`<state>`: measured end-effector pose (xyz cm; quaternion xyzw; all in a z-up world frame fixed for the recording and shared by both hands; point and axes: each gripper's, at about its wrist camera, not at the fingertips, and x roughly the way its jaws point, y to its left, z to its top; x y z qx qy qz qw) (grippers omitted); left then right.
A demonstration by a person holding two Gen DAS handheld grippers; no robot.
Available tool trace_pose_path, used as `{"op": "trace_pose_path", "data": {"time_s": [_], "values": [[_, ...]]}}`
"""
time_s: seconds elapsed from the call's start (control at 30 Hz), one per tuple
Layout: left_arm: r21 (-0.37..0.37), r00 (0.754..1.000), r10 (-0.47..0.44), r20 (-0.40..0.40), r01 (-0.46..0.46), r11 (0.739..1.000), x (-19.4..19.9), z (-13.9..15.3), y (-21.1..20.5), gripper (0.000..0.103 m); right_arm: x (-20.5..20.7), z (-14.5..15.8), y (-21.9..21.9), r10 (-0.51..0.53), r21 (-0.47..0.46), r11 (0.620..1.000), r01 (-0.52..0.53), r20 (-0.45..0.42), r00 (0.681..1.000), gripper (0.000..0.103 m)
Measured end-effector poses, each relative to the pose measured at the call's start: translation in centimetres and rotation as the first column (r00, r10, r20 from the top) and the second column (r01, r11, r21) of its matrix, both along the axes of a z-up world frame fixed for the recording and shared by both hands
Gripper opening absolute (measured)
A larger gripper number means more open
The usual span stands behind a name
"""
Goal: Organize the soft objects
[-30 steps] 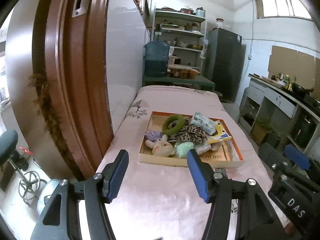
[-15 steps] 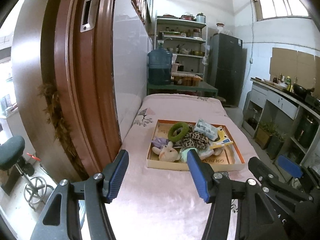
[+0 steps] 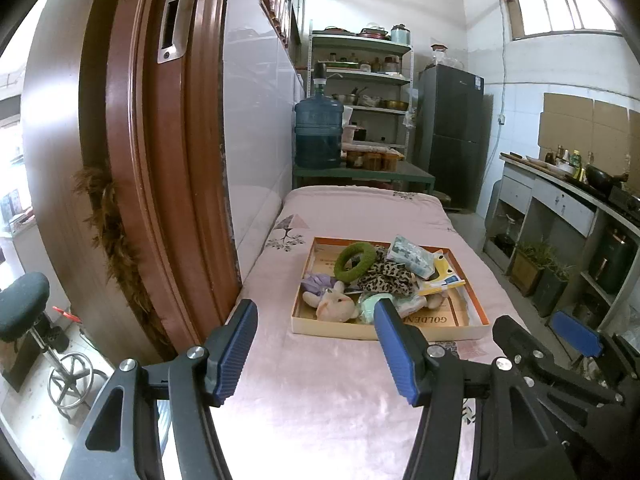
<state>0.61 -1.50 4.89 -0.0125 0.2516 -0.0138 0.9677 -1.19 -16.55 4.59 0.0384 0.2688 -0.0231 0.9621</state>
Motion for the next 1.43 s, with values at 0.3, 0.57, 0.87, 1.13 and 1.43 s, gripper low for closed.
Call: {"op": "trace_pose_path", "data": {"time_s": [0.3, 0.57, 0.87, 1.13, 1.43], "values": [[-0.001, 1.000, 0.000, -0.002, 0.000, 1.000, 0.07, -0.05, 0.04, 0.060, -0.10, 0.01, 0.11, 0.001, 0.000, 1.000, -0.001, -0.001, 1.000, 0.074], [-0.001, 1.000, 0.000, -0.002, 0.000, 1.000, 0.07, -0.02, 0.06, 0.060, -0.16, -0.12, 0.17, 0.003, -0.002, 1.000, -0.003, -0.003, 1.000, 0.074], [0.000, 1.000, 0.001, -0.001, -0.001, 1.000, 0.06, -0.04, 0.03, 0.060, -0.10, -0.22, 0.27, 0.003, 0.000, 1.000, -0.003, -0.006, 1.000, 0.074], [-0.001, 1.000, -0.001, -0.003, 0.001, 1.000, 0.08, -0.01, 0.05, 0.060, -0.07, -0.34, 0.40, 0.005, 0.002, 1.000, -0.005, -0.008, 1.000, 0.074], [-0.006, 1.000, -0.001, -0.004, 0.001, 1.000, 0.03, -0.12, -0.06, 0.060, 0.08, -0.52, 0.43, 0.005, 0.007, 1.000, -0.005, -0.012, 1.000, 0.074]]}}
